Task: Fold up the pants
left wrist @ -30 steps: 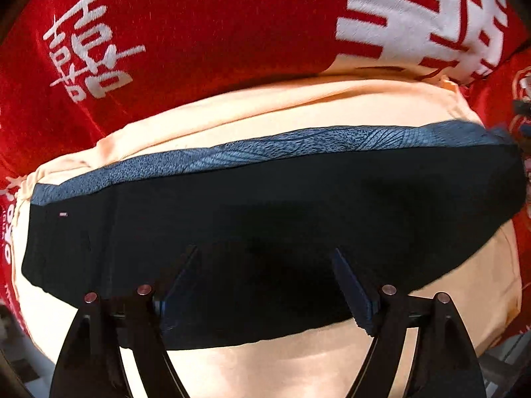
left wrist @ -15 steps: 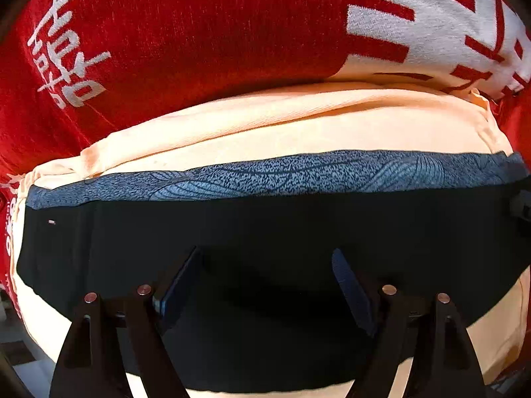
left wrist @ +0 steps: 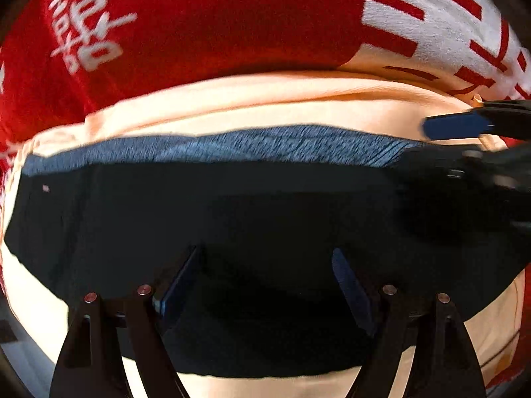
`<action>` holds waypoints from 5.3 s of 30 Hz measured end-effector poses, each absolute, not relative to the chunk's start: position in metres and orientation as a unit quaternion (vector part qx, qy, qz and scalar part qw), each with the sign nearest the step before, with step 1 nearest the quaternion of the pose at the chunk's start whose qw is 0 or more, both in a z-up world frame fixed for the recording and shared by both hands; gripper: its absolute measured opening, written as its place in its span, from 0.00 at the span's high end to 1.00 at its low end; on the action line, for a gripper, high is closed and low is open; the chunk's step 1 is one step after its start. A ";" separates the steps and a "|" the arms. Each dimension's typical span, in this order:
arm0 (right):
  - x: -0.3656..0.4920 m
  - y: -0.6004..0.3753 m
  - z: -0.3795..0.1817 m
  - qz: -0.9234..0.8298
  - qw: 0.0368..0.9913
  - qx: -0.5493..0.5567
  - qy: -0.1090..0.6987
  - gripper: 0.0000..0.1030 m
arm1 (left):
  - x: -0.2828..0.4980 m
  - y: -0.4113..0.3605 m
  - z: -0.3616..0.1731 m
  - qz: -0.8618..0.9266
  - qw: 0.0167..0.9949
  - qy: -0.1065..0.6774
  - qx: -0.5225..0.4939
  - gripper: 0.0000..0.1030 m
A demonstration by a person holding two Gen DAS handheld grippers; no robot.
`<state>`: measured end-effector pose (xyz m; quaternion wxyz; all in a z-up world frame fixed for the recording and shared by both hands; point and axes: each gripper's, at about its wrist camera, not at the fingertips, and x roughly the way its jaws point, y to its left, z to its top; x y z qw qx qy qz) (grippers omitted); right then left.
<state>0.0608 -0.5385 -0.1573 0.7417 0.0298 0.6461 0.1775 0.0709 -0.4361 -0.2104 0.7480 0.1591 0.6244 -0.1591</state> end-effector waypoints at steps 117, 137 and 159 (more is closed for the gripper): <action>0.007 -0.267 -0.190 -0.019 0.676 0.501 0.541 0.91 | 0.222 -0.056 -0.230 -0.124 0.755 0.618 0.180 0.01; -0.043 -0.314 -0.178 -0.093 0.669 0.511 0.532 0.51 | 0.193 -0.086 -0.186 -0.162 0.773 0.588 0.174 0.00; -0.045 -0.354 -0.141 -0.142 0.722 0.354 0.577 0.90 | 0.130 -0.198 -0.194 -0.256 0.746 0.588 0.178 0.00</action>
